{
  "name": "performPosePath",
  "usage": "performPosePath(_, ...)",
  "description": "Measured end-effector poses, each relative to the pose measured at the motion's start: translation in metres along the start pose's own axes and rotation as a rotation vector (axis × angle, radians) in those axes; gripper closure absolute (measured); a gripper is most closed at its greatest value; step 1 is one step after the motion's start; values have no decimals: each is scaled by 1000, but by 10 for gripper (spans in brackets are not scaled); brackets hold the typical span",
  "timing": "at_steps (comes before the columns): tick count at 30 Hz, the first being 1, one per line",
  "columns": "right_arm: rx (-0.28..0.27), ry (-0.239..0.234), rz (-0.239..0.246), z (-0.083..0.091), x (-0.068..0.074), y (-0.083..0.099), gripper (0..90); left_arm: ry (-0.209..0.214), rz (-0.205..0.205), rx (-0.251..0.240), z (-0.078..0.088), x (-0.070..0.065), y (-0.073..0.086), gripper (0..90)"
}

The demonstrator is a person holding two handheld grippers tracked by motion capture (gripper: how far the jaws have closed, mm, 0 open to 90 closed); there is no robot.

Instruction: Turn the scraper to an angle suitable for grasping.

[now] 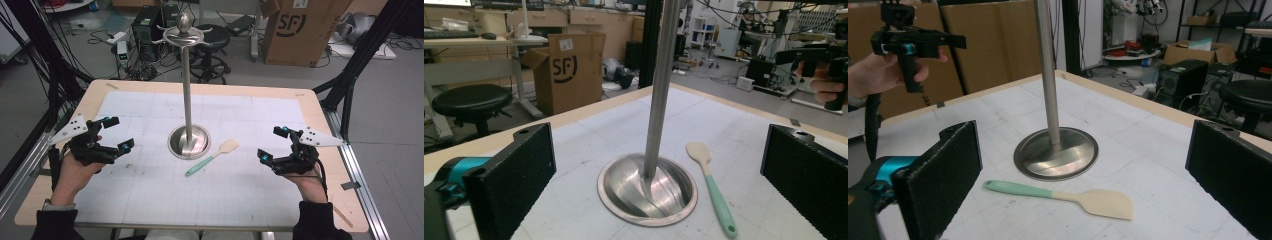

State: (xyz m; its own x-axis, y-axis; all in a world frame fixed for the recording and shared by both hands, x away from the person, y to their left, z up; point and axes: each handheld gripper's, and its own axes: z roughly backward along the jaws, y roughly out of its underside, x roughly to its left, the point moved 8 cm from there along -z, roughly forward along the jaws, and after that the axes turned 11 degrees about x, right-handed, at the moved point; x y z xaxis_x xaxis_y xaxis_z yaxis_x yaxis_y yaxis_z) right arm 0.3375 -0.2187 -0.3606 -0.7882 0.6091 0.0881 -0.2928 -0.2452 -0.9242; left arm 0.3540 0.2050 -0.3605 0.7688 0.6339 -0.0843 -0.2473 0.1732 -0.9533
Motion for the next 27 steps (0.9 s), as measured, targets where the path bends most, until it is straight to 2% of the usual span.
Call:
performPosePath(3,16,9,15,-2,0,1,6,-23,-3,-9,1,2,0,17)
performPosePath(11,57,35,13,-13,-4,4,6,-28,-1,-7,3,3,2,17)
performPosePath(12,78,31,14,-18,-4,6,58,-30,0,-4,3,3,3,17)
performPosePath(15,94,2,0,-25,-3,7,172,-30,-2,4,3,3,5,17)
performPosePath(16,112,-11,-15,-27,-2,8,179,-31,-3,4,4,2,6,17)
performPosePath(21,157,-46,-9,-43,0,12,457,-33,-6,8,6,1,7,17)
performPosePath(25,168,-47,-7,-56,0,15,675,-36,-6,21,8,1,11,17)
performPosePath(27,180,-41,10,-62,0,18,773,-40,-2,22,9,1,12,16)
